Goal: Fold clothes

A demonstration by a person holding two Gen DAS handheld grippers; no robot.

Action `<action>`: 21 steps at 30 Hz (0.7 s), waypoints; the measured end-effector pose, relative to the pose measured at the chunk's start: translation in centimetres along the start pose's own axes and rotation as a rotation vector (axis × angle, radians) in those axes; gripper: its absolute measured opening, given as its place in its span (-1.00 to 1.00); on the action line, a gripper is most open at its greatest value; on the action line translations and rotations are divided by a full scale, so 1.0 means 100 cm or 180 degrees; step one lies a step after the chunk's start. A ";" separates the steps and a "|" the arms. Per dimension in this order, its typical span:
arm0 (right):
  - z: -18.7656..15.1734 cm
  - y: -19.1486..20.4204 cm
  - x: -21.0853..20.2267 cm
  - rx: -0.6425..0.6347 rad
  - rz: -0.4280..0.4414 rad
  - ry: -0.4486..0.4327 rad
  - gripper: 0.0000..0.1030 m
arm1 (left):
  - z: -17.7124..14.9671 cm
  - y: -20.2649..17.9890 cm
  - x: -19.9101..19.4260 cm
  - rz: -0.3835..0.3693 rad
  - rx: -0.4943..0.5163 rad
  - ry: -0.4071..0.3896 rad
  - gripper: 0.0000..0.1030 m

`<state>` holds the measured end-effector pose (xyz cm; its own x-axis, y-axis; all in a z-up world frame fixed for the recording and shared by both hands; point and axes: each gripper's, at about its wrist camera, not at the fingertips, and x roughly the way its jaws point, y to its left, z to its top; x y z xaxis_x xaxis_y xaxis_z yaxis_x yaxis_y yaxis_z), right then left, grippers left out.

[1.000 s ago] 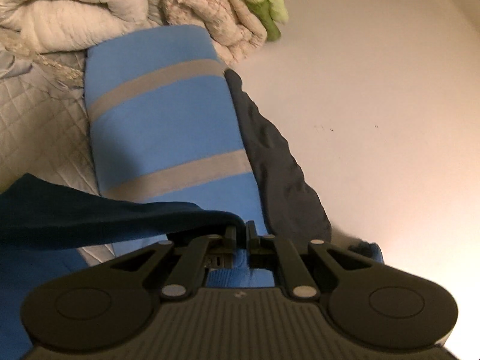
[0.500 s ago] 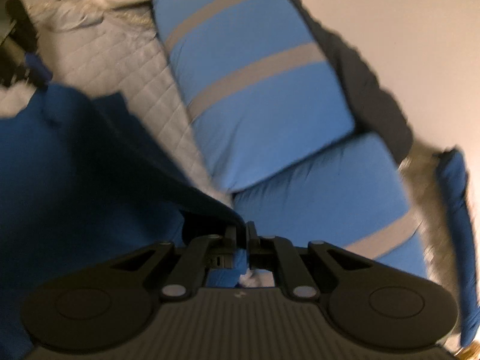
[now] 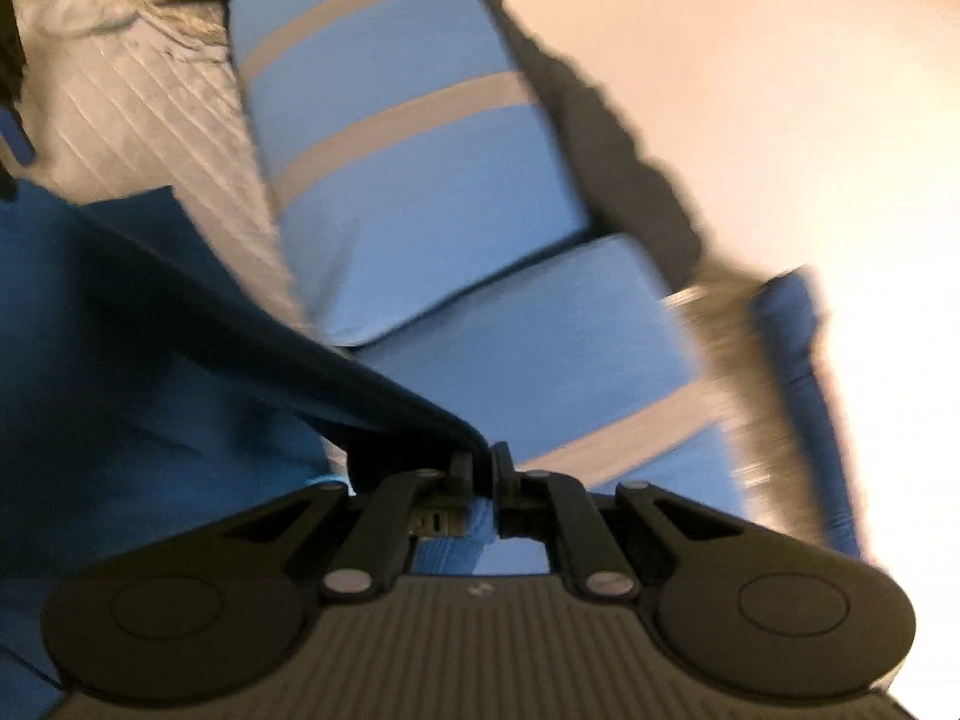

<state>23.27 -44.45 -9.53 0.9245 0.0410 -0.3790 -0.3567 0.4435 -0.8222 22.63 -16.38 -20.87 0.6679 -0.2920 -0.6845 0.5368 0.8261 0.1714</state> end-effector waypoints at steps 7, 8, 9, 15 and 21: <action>-0.070 0.075 -0.046 -0.0560 0.0636 0.0286 -0.90 | -0.015 -0.007 0.000 0.0416 0.0397 0.0216 -0.52; -0.079 0.092 -0.049 -0.0571 0.0845 0.0334 -0.81 | -0.018 -0.005 0.000 0.0414 0.0372 0.0246 -0.49; -0.088 0.108 -0.052 -0.0581 0.1050 0.0380 -0.54 | -0.019 -0.003 0.000 0.0391 0.0325 0.0270 -0.48; -0.115 0.113 -0.070 0.0035 0.1762 0.0271 0.46 | -0.026 -0.002 -0.019 0.0375 0.0305 0.0274 -0.48; -0.158 0.066 -0.071 0.0747 0.1894 0.0344 0.64 | -0.026 0.013 -0.049 0.0361 -0.0043 0.0082 -0.26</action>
<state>12.28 -55.97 -18.95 0.5547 0.2553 -0.7919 -0.7538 0.5572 -0.3484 18.67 -12.58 -19.15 0.7104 -0.1841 -0.6793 0.4516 0.8595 0.2394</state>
